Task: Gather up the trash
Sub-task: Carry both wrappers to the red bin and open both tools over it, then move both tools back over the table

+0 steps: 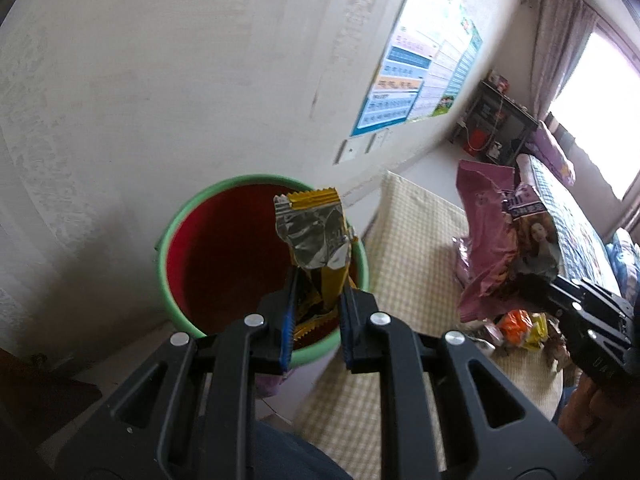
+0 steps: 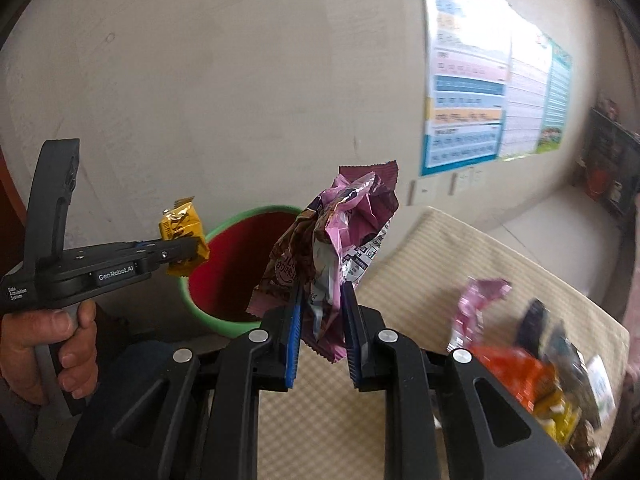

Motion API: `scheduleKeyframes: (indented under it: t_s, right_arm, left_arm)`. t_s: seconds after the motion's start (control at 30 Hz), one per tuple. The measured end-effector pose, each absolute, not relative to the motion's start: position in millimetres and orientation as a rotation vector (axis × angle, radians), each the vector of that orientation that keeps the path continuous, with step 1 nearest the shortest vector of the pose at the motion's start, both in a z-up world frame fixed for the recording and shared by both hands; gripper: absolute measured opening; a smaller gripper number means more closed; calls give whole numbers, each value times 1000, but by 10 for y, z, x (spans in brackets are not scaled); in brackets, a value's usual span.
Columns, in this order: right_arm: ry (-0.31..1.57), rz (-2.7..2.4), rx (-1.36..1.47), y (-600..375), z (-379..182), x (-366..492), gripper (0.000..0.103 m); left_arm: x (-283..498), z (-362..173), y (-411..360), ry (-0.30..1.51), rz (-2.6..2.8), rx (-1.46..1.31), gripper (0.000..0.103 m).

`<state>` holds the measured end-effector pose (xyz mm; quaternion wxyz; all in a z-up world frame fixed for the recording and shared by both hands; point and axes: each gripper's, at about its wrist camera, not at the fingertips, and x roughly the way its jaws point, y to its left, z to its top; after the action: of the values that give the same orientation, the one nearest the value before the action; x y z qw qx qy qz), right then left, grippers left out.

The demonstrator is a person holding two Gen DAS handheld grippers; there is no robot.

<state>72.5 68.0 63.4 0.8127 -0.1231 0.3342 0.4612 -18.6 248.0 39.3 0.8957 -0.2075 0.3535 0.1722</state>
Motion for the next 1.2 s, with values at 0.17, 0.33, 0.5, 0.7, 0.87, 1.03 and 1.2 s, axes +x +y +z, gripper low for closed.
scheduleKeyframes:
  t_s: [0.17,0.33,0.5,0.7,0.87,1.03,1.2]
  right_arm:
    - [725,1033,-285,1063,578,797,19]
    - [747,1077,-308,1432,495,850,19]
    - [801,1111,-327,1749,343,868,19]
    - [838,1120,-356,1962,156,902,19]
    - [882,1105,-383,2034,-10,972,34]
    - [907,1094,-374,1972,-109,1013,57]
    - [899,1063,-349,1856,-25,1033,78]
  left_arm:
    - [-210,389,2725,728,377,-443,17]
    - [-208,346,2939,732,394,-460,17]
    - [-170,272,3136,744,397,-477,18]
    - [-93,163,3262,756,387,-487,18]
    - [-90,114,3334,740,388,-506,58]
    - [-143,78,3373,725,404,-531,82]
    - [-165,76,3323,717,426,-521,98]
